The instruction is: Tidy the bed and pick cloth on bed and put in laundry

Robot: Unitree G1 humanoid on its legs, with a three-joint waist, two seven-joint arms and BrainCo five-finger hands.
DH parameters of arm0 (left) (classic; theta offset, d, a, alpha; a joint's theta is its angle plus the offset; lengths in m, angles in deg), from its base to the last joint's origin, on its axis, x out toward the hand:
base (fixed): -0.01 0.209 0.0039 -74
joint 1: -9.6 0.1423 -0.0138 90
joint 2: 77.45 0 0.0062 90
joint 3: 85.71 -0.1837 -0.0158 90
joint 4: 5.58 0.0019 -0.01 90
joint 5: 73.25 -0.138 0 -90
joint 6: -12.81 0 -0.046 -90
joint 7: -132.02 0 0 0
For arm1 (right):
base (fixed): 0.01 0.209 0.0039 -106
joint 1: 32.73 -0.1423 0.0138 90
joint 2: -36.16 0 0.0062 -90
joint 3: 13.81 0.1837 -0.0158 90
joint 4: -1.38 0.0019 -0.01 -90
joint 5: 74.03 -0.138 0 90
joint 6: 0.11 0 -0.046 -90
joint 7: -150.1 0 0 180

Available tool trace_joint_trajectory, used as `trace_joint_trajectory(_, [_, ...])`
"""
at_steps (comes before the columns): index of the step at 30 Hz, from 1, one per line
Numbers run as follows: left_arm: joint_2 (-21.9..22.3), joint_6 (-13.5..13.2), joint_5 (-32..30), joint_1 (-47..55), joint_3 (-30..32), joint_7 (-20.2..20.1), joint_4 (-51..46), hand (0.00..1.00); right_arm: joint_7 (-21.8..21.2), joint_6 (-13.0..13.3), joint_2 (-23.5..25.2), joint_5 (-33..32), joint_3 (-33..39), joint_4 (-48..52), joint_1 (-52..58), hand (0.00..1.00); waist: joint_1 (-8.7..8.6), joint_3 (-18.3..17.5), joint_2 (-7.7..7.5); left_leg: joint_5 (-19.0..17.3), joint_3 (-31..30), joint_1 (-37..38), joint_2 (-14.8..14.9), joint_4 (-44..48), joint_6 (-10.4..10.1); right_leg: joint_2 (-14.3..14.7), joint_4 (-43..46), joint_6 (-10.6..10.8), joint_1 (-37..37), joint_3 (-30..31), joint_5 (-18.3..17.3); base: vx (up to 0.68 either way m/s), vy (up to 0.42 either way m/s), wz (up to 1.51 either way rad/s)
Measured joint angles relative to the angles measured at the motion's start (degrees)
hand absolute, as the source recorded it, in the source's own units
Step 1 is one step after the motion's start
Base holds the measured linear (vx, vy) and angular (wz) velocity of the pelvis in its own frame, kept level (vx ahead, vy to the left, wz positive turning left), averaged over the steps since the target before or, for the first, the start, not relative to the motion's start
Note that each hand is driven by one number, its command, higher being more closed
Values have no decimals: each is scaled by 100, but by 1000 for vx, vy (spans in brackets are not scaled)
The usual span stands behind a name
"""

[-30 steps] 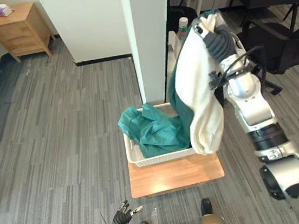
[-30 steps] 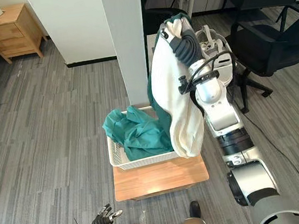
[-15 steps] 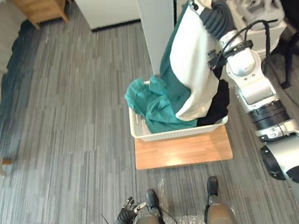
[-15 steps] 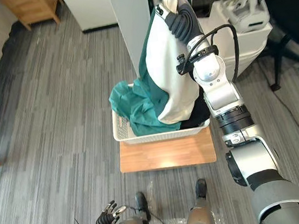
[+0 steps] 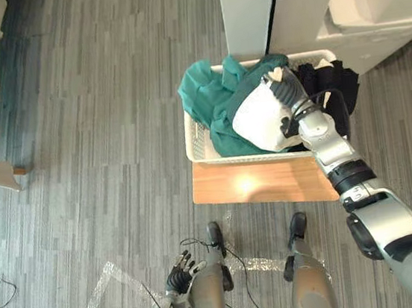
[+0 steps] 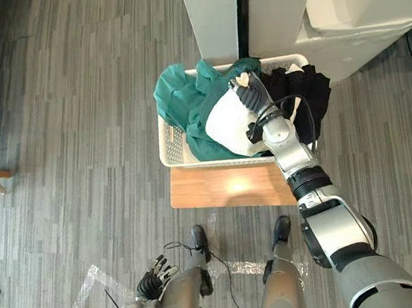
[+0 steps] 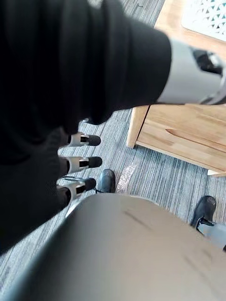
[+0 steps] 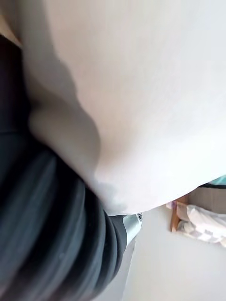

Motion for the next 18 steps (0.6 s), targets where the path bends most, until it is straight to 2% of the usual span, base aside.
trace_joint_trajectory(7, [138, -11, -6, -252, -48, 9, -25, 0, -8, -64, 345, 475, -174, -160, 140, 0, -5, 14, 26, -1, 32, 94, 14, 0, -1, 12, -2, -1, 81, 22, 0, 0, 0, 0])
trace_joint_trajectory(11, [127, -5, -90, -291, -5, 36, 37, 0, 2, -84, 456, 930, -179, 715, 920, 0, -25, 0, -84, -10, 94, 343, 17, -1, -4, 17, -30, 2, 336, 22, -5, 0, 1, -1])
trace_joint_trajectory(13, [100, -4, -378, -325, 157, 77, 167, 0, -11, -82, 614, 1111, -190, 1157, 1522, 0, -87, -73, -319, -25, 122, 501, 35, -3, -3, 42, -86, 5, 510, 33, -7, -22, 4, -7])
trace_joint_trajectory(14, [78, -5, -472, -328, 180, 105, 225, 0, -13, -82, 651, 1114, -209, 1246, 1667, 0, -107, -112, -390, -28, 139, 526, 43, -4, -6, 50, -90, 5, 526, 48, -8, -29, 1, -9])
trace_joint_trajectory(16, [-77, 18, -818, -351, 226, 141, 538, 0, -49, -80, 726, 1113, -315, 1703, 2241, 0, -155, -293, -725, -46, 213, 651, 98, -8, -15, 110, -113, 8, 614, 106, -12, -29, -3, -17])
trace_joint_trajectory(18, [-160, 41, -1034, -353, 384, 144, 755, 0, -137, -70, 715, 1113, -333, 2029, 2575, 0, -160, -441, -961, -112, 334, 749, 128, -27, -43, 148, -140, 4, 646, 215, -24, -40, -9, -32])
